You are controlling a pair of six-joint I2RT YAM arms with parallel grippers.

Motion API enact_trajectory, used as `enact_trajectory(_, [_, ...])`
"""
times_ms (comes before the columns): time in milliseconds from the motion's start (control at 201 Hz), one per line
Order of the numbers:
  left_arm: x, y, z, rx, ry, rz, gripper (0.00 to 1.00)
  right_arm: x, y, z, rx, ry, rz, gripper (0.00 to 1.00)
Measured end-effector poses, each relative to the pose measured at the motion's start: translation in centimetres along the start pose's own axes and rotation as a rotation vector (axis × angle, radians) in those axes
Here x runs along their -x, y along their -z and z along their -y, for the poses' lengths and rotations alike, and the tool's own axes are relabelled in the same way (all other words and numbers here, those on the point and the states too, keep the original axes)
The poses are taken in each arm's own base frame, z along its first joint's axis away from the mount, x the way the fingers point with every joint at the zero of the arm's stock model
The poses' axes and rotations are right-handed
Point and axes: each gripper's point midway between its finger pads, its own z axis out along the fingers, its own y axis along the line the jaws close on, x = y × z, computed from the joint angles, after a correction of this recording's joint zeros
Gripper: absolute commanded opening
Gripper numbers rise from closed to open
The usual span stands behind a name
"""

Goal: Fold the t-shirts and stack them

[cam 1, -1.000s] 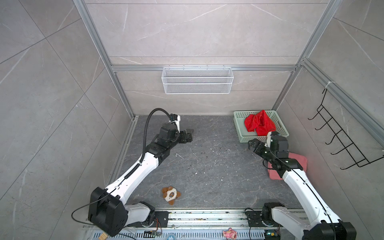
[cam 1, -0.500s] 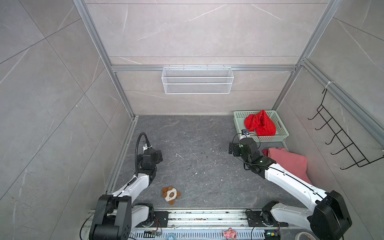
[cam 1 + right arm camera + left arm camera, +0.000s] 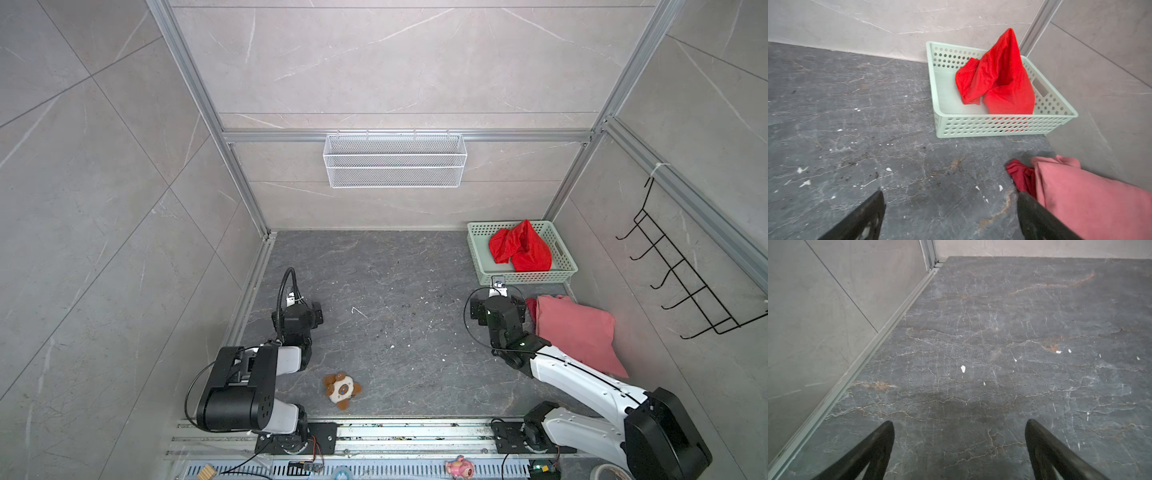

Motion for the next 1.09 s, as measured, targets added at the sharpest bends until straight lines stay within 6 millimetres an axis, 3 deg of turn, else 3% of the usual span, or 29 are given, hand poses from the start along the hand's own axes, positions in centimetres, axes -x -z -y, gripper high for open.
enact_trajectory(149, [0.1, -0.6, 0.0, -0.019, 0.014, 0.012, 1.00, 0.2, -0.5, 1.0, -0.051, 0.011, 0.048, 0.99])
enact_trajectory(408, [0.4, -0.7, 0.2, -0.038, 0.021, 0.025, 1.00, -2.6, -3.4, 5.4, -0.106, -0.078, 0.044, 1.00])
enact_trajectory(811, [0.5, -0.7, 0.2, -0.041, 0.022, 0.028, 1.00, -5.2, -6.5, 2.7, 0.048, -0.114, 0.059, 1.00])
enact_trajectory(1095, [0.5, -0.6, 0.5, -0.056, 0.022, 0.028, 1.00, -5.1, -7.6, 2.1, 0.098, -0.122, 0.064, 1.00])
